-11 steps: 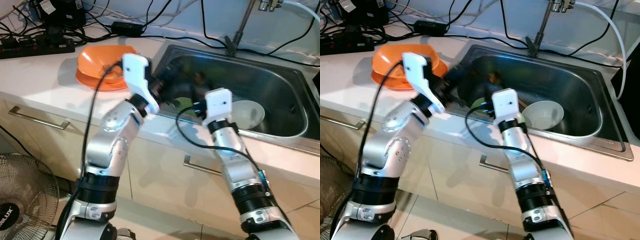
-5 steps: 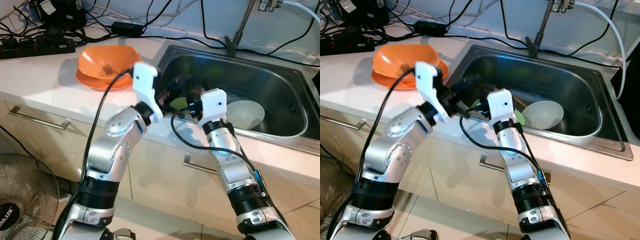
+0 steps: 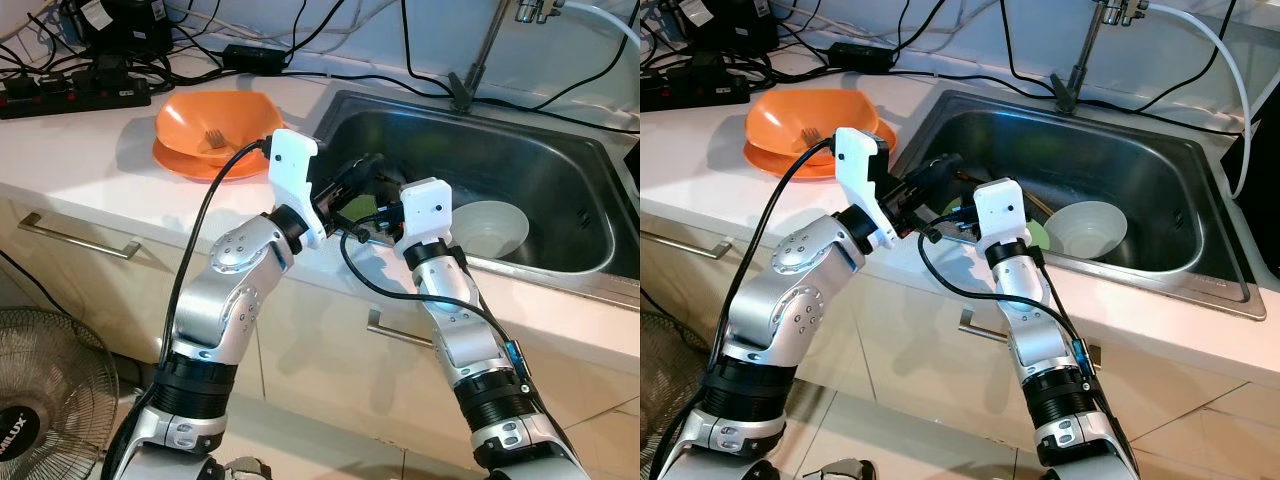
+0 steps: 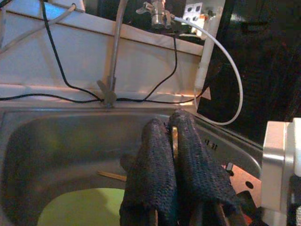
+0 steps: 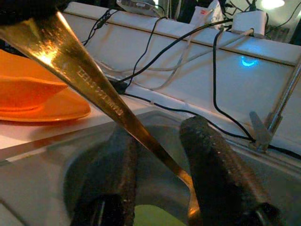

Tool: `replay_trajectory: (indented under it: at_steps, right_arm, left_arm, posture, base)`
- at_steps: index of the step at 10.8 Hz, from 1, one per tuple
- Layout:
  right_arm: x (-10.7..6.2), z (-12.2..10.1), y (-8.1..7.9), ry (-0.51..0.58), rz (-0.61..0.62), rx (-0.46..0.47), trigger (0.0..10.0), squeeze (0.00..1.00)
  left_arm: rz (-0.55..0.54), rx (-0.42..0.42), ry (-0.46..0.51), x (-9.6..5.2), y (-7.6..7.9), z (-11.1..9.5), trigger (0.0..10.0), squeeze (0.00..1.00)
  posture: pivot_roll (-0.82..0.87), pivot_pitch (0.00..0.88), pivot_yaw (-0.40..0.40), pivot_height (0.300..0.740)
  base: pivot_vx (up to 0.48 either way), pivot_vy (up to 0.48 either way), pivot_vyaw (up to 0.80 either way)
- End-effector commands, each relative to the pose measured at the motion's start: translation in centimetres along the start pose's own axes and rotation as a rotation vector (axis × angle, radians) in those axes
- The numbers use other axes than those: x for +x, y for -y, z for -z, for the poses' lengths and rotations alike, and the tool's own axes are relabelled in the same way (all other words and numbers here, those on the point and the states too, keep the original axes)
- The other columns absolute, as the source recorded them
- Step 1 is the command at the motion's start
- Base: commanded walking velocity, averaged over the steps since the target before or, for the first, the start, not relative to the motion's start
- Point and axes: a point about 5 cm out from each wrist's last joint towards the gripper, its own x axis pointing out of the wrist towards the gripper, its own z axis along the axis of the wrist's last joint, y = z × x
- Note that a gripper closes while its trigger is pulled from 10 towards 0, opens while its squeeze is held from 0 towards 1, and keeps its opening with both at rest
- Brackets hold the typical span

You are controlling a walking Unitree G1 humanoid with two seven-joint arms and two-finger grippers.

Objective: Kitchen organization

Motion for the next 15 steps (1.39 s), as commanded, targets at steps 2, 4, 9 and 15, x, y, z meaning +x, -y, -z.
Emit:
replay_trajectory:
  at_steps: [2, 4, 9, 15]
  right_arm:
    - [0.2, -0.1, 0.2, 0.004, 0.007, 0.009, 0.0, 0.00]
    - [0.1, 0.2, 0.1, -0.006, 0.006, 0.010, 0.0, 0.00]
    - [0.1, 0.4, 0.2, -0.013, 0.015, 0.011, 0.0, 0.00]
    - [1.0, 0.7, 1.3, -0.047, 0.071, 0.027, 1.3, 0.00]
  left_arm:
    - [0.026, 0.014, 0.010, 0.1, 0.5, -0.5, 10.0, 0.00]
    - [0.033, 0.004, 0.008, 0.0, 0.5, -0.5, 10.0, 0.00]
    - [0.005, -0.021, 0.062, 0.1, 0.2, -1.2, 10.0, 1.00]
    - [-0.110, -0.104, 0.163, -0.7, -1.7, -2.3, 10.0, 0.00]
  posture:
    - [0.08, 0.024, -0.027, 0.740]
    - [0.09, 0.027, -0.026, 0.740]
    - [0.09, 0.033, -0.025, 0.740]
    - [0.09, 0.032, -0.031, 0.740]
  base:
    - [0.000, 0.000, 0.00]
    - [0.000, 0.000, 0.00]
    - [0.000, 0.000, 0.00]
    - [0.000, 0.000, 0.00]
